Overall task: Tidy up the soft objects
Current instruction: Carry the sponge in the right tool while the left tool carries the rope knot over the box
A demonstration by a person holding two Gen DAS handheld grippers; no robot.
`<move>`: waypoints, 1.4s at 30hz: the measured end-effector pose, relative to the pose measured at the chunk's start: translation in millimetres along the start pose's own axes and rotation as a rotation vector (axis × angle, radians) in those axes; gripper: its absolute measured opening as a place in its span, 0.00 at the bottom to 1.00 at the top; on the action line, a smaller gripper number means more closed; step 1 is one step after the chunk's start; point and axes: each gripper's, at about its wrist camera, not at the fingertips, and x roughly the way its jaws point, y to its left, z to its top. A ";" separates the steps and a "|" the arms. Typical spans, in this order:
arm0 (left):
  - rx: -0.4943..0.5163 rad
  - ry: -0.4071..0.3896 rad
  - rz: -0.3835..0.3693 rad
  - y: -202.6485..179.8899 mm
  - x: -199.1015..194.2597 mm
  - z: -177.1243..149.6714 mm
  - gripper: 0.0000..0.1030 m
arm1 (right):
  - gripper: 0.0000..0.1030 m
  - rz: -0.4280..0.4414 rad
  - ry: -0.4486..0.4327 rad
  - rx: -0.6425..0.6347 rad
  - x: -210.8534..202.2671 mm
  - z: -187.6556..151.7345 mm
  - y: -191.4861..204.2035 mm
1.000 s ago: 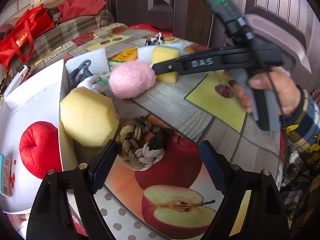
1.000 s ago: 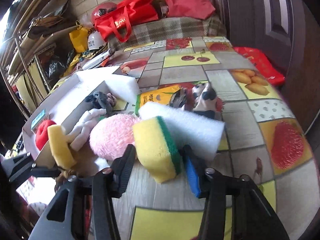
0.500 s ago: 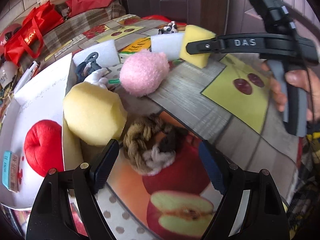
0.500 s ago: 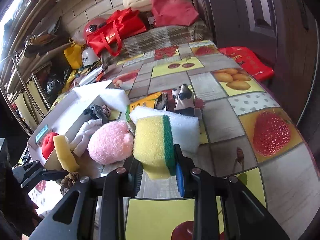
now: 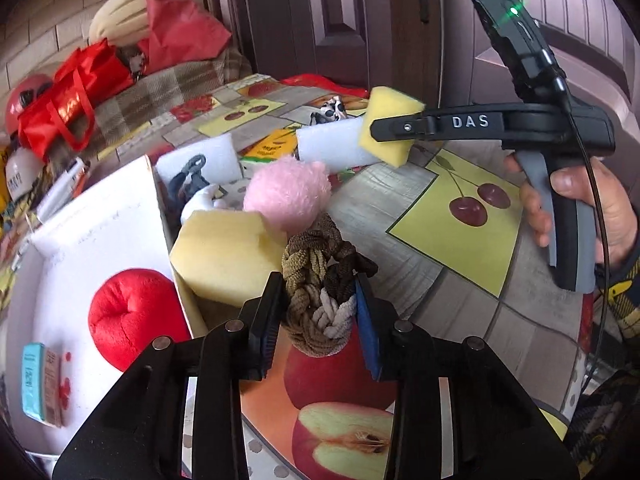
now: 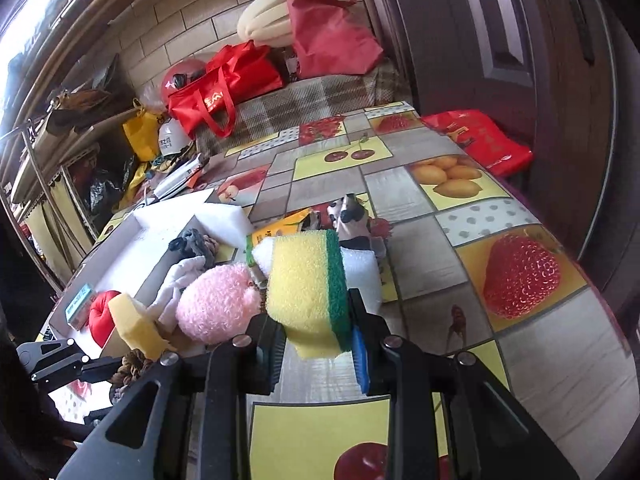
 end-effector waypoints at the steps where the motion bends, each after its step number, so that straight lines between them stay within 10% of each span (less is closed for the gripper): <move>1: -0.016 -0.010 -0.012 3.7 -1.8 0.1 0.33 | 0.27 -0.001 0.002 0.003 0.7 0.6 -0.8; 10: -0.052 -0.267 0.044 8.9 -50.7 -7.1 0.33 | 0.27 -0.045 -0.138 -0.011 -24.5 -1.9 3.2; 19: -0.294 -0.225 0.225 55.3 -46.7 -17.1 0.33 | 0.27 -0.030 -0.268 -0.092 -36.7 -8.6 47.5; 42: -0.336 -0.245 0.489 117.1 -66.2 -44.9 0.33 | 0.27 0.091 -0.213 -0.226 3.7 -15.7 138.2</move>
